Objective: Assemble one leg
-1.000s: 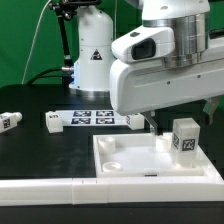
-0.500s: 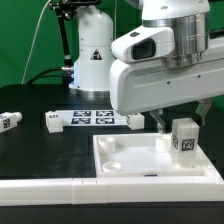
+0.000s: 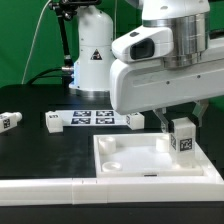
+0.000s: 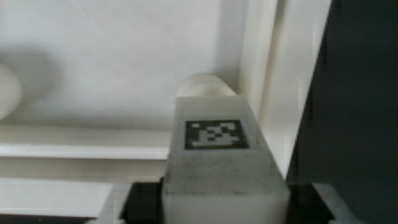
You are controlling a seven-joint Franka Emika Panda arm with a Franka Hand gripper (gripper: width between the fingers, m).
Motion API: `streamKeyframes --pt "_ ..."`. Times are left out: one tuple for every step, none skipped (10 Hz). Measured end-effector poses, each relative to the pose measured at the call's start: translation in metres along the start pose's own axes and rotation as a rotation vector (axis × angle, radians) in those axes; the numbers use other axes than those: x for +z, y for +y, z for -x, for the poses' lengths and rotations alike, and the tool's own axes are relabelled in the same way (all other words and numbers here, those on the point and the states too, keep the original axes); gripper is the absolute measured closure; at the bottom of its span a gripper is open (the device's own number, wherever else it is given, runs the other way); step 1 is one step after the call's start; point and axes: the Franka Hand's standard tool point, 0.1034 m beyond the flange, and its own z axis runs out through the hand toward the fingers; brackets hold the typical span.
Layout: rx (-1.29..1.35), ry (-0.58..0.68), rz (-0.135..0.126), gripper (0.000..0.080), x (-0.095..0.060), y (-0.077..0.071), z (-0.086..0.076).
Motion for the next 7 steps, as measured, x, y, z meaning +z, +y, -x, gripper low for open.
streamKeyframes --pt "0.169 0.021 0.003 0.0509 0.0008 -0.0016 0.0052" --pt "0.282 0.028 -0.001 0.0509 0.001 -0.0015 0.008" --pt "0.417 0.031 -0.006 0.0509 0.0011 -0.001 0.0082" --pt "0.544 0.03 -0.008 0.0509 0.0014 -0.0009 0.0082" --pt "0.679 0.031 -0.009 0.0509 0.0015 -0.0008 0.0082" --pt "0.795 0.03 -0.009 0.0509 0.0017 -0.0019 0.0076" --pt "0.913 0.032 -0.012 0.0509 0.0018 -0.004 0.0056"
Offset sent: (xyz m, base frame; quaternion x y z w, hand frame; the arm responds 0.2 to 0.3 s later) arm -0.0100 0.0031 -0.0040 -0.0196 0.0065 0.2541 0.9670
